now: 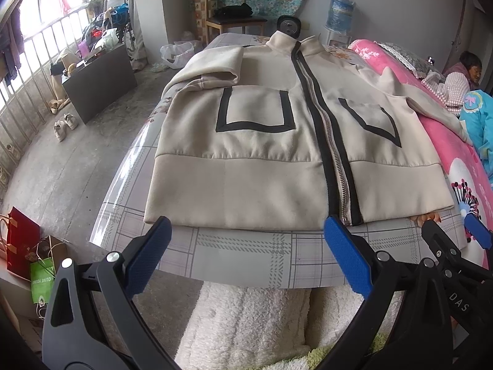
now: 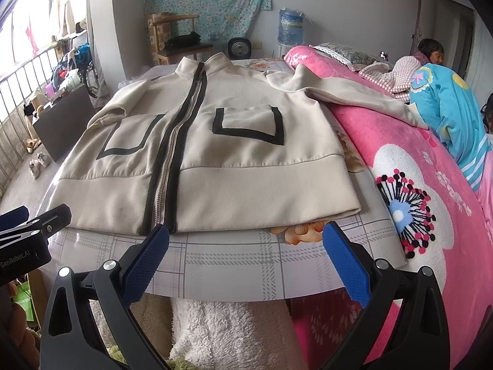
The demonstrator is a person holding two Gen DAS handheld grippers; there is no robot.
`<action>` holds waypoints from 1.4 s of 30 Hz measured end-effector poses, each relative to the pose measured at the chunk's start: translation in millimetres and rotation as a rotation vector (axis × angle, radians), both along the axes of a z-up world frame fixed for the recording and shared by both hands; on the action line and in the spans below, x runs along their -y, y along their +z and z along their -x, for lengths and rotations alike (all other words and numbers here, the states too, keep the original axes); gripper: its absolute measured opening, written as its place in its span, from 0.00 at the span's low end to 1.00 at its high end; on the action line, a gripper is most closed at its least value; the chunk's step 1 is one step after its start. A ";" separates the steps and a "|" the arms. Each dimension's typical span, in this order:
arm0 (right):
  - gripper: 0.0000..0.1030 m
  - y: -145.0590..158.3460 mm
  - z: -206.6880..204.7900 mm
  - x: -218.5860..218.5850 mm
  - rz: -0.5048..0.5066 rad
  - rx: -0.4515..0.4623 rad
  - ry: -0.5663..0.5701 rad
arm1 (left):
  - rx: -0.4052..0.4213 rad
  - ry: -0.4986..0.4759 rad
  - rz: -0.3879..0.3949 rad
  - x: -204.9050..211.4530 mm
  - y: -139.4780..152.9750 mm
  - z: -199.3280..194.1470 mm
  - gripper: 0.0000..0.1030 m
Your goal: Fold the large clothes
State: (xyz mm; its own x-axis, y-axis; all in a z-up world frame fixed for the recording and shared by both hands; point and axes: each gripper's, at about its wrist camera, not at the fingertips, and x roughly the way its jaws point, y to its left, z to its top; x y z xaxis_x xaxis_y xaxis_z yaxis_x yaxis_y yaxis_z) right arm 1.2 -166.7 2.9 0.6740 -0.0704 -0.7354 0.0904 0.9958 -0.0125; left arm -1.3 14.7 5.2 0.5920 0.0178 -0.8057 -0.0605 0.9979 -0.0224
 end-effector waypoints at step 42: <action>0.94 9.3 -80.8 -19.1 0.002 0.096 0.143 | 0.168 -0.152 0.170 -37.8 -9.5 -44.4 0.93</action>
